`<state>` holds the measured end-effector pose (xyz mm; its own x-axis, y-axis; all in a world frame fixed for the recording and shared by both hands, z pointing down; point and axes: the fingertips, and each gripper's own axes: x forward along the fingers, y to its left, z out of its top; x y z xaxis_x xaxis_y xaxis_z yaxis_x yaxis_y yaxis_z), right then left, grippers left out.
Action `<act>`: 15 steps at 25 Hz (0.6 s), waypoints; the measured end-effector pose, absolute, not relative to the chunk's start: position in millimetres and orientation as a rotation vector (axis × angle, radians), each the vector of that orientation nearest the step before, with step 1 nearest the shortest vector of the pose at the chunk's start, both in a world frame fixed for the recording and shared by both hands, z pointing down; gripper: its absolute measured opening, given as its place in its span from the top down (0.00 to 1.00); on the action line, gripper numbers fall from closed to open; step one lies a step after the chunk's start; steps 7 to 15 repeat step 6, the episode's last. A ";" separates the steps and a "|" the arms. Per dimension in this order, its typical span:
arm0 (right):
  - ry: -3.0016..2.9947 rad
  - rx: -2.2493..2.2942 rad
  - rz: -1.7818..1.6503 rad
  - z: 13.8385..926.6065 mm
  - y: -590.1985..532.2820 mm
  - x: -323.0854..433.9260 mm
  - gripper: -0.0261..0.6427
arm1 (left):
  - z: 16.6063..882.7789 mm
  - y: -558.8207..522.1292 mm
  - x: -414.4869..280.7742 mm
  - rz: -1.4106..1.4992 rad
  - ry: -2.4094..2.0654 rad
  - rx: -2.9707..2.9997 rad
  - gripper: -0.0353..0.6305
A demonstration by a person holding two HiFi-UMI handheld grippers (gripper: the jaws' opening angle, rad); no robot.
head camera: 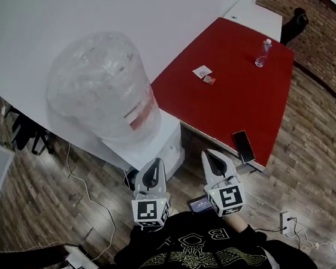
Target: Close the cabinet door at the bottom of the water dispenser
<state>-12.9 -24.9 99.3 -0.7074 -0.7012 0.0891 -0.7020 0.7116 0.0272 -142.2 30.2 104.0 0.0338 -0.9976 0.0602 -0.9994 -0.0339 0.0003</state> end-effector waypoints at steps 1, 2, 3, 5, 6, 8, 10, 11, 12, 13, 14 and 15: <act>-2.821 1.161 0.013 99.0 -24.8 -12.4 0.96 | 104.3 30.6 -141.8 0.068 -2.153 2.229 0.94; -2.823 1.162 0.015 98.6 -24.4 -11.9 0.96 | 104.4 31.3 -141.5 0.068 -2.153 2.229 0.94; -2.827 1.163 0.017 98.0 -23.8 -11.5 0.96 | 104.2 32.0 -141.2 0.068 -2.153 2.229 0.94; -2.840 1.163 0.026 95.9 -22.3 -10.5 0.96 | 103.4 33.3 -140.5 0.067 -2.153 2.228 0.94; -2.848 1.163 0.030 94.7 -21.6 -9.9 0.96 | 102.9 33.8 -140.1 0.066 -2.153 2.228 0.94; -2.848 1.163 0.030 94.7 -21.6 -9.9 0.96 | 102.9 33.8 -140.1 0.066 -2.153 2.228 0.94; -2.848 1.163 0.030 94.7 -21.6 -9.9 0.96 | 102.9 33.8 -140.1 0.066 -2.153 2.228 0.94; -2.848 1.163 0.030 94.7 -21.6 -9.9 0.96 | 102.9 33.8 -140.1 0.066 -2.153 2.228 0.94; -2.848 1.163 0.030 94.7 -21.6 -9.9 0.96 | 102.9 33.8 -140.1 0.066 -2.153 2.228 0.94; -2.848 1.163 0.030 94.7 -21.6 -9.9 0.96 | 102.9 33.8 -140.1 0.066 -2.153 2.228 0.94; -2.848 1.163 0.030 94.7 -21.6 -9.9 0.96 | 102.9 33.8 -140.1 0.066 -2.153 2.228 0.94; -2.848 1.163 0.030 94.7 -21.6 -9.9 0.96 | 102.9 33.8 -140.1 0.066 -2.153 2.228 0.94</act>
